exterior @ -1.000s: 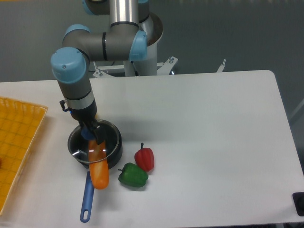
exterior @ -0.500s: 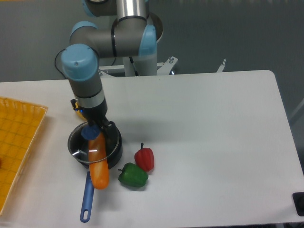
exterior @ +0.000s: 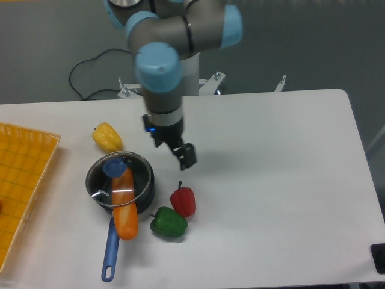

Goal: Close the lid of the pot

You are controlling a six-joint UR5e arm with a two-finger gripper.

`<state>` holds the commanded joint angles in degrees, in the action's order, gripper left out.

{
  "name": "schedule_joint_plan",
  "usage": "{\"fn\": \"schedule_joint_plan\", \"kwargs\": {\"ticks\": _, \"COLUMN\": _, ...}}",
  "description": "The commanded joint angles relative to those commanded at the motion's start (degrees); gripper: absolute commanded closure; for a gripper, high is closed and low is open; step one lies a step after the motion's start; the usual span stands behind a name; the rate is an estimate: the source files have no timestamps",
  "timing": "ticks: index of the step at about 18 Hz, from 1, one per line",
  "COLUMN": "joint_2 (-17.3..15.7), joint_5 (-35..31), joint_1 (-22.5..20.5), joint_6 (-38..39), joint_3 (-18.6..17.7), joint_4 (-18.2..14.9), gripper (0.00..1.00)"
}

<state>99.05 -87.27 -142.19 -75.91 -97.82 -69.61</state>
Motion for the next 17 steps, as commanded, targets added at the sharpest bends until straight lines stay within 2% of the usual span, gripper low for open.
{"fn": "schedule_joint_plan", "kwargs": {"ticks": 5, "joint_2": -0.9, "joint_5": -0.4, "joint_1": -6.3, "joint_6": -7.1, "joint_3": 0.2, "joint_4": -0.3, "gripper": 0.0}}
{"fn": "schedule_joint_plan", "kwargs": {"ticks": 9, "joint_2": -1.6, "joint_5": -1.7, "joint_1": -10.8, "joint_6": -16.3, "joint_3": 0.2, "joint_4": -1.8, "gripper": 0.0}}
{"fn": "schedule_joint_plan", "kwargs": {"ticks": 12, "joint_2": -1.9, "joint_5": -4.1, "joint_1": -13.0, "joint_6": -21.8, "joint_3": 0.2, "joint_4": -1.8, "gripper": 0.0}}
{"fn": "schedule_joint_plan", "kwargs": {"ticks": 17, "joint_2": -1.9, "joint_5": -4.3, "joint_1": -14.4, "joint_6": -23.7, "joint_3": 0.1, "joint_4": -1.8, "gripper": 0.0}}
